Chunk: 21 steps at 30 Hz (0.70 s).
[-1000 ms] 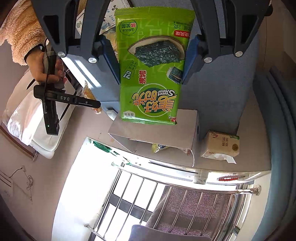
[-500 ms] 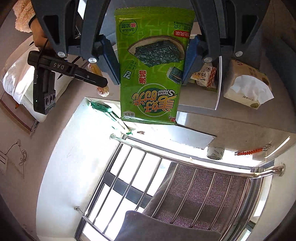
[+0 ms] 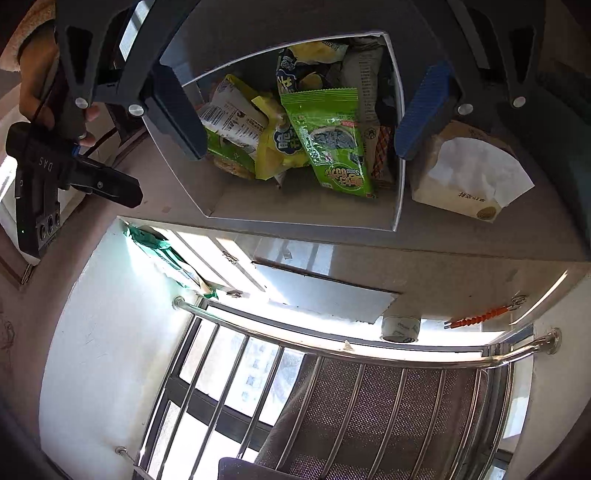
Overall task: Organize snacks
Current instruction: 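Carry the seaweed packet and cracker package into the white box and release both, then move both tools back toward the last snacks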
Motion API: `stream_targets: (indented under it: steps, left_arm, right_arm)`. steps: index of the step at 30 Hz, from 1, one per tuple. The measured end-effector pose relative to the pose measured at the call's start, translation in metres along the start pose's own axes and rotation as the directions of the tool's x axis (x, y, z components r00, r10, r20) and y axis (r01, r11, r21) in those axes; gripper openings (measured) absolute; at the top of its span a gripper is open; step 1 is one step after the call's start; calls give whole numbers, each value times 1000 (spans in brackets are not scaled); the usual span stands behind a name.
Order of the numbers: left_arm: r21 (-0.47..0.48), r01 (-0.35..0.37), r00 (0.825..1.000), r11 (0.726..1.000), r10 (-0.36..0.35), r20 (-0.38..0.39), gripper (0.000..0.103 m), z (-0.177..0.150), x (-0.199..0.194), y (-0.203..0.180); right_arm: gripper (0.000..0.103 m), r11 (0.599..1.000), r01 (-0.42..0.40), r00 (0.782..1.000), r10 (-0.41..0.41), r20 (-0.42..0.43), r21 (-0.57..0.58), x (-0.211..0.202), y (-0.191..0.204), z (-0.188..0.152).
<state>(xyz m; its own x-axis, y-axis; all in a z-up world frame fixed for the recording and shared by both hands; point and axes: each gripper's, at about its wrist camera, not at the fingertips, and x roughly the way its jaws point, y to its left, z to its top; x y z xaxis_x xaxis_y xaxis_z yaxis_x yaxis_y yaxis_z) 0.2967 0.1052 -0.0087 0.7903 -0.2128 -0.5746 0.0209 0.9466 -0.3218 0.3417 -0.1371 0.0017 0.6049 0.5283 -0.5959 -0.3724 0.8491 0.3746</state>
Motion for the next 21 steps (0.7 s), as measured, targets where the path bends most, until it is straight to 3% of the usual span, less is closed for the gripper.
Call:
stream_targets:
  steps: [2, 7, 12, 16, 21]
  left_arm:
    - [11, 42, 999, 999, -42, 15, 103, -7, -15, -1]
    - [119, 19, 998, 993, -25, 49, 103, -29, -64, -22]
    - [223, 12, 997, 975, -29, 75, 103, -75, -119, -46]
    - [266, 18, 996, 964, -40, 80, 103, -119, -153, -59]
    - [255, 20, 997, 967, -37, 62, 103, -176, -171, -67]
  right_arm:
    - [103, 1000, -19, 1000, 19, 0, -18, -10, 5, -6]
    - [103, 991, -113, 993, 115, 25, -65, -51, 25, -32]
    - [103, 969, -192, 977, 203, 63, -153, -105, 46, -86]
    - [103, 962, -185, 976, 203, 74, -199, -138, 53, -139]
    - [103, 966, -143, 988, 154, 34, -217, -154, 52, -205]
